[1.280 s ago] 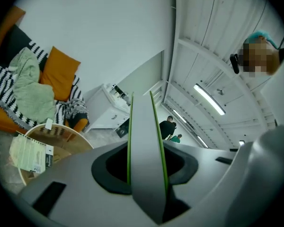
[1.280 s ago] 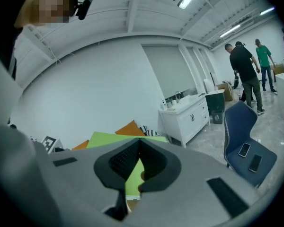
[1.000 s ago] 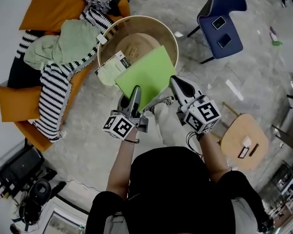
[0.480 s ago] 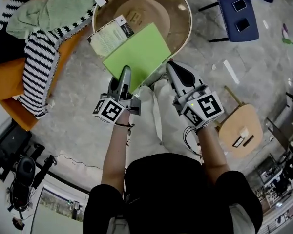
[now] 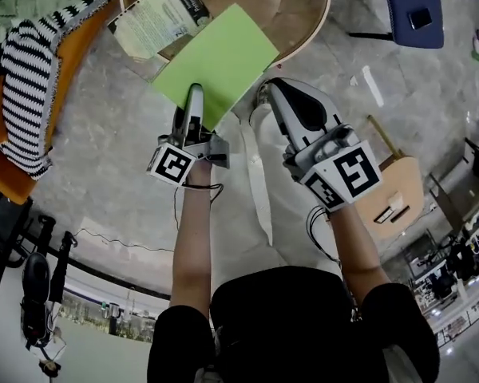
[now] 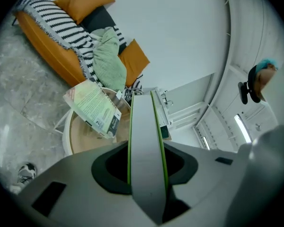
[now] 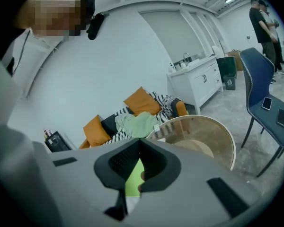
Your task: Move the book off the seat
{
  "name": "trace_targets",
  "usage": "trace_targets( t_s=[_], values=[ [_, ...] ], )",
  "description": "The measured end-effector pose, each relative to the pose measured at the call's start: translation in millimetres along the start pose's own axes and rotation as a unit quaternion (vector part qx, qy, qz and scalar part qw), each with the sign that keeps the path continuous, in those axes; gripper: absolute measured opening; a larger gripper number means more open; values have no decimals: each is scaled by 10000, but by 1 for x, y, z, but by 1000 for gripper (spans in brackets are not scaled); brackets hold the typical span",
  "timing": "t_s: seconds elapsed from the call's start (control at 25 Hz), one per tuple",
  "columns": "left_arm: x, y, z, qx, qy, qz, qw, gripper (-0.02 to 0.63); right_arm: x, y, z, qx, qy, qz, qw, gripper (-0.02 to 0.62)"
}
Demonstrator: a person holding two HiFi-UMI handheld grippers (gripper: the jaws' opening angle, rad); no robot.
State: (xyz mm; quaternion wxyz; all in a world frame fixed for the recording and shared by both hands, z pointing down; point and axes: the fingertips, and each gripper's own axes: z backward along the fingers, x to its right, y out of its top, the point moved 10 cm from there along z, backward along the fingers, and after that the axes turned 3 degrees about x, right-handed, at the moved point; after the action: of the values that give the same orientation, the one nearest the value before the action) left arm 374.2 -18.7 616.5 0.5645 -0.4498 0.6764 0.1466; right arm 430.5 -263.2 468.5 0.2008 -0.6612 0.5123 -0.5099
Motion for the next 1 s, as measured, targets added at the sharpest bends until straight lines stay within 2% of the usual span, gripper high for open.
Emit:
trace_targets(
  t_s=[0.24,0.48,0.76,1.0],
  values=[
    [-50,-38,-8,39,10,308,9995,147,25,-38,-9,-333,76,92,9994,15],
    [-91,-61,-7,193,170,511,9984,147,45,-70,-16,-528,151,160,9984,15],
    [-118,-74,-11,548,138,1136,9919,147,56,-99,-18,-693,216,102,9973,15],
    [-132,-82,-15,623,112,1237,9903,147,47,-107,-20,-797,442,95,9958,15]
  ],
)
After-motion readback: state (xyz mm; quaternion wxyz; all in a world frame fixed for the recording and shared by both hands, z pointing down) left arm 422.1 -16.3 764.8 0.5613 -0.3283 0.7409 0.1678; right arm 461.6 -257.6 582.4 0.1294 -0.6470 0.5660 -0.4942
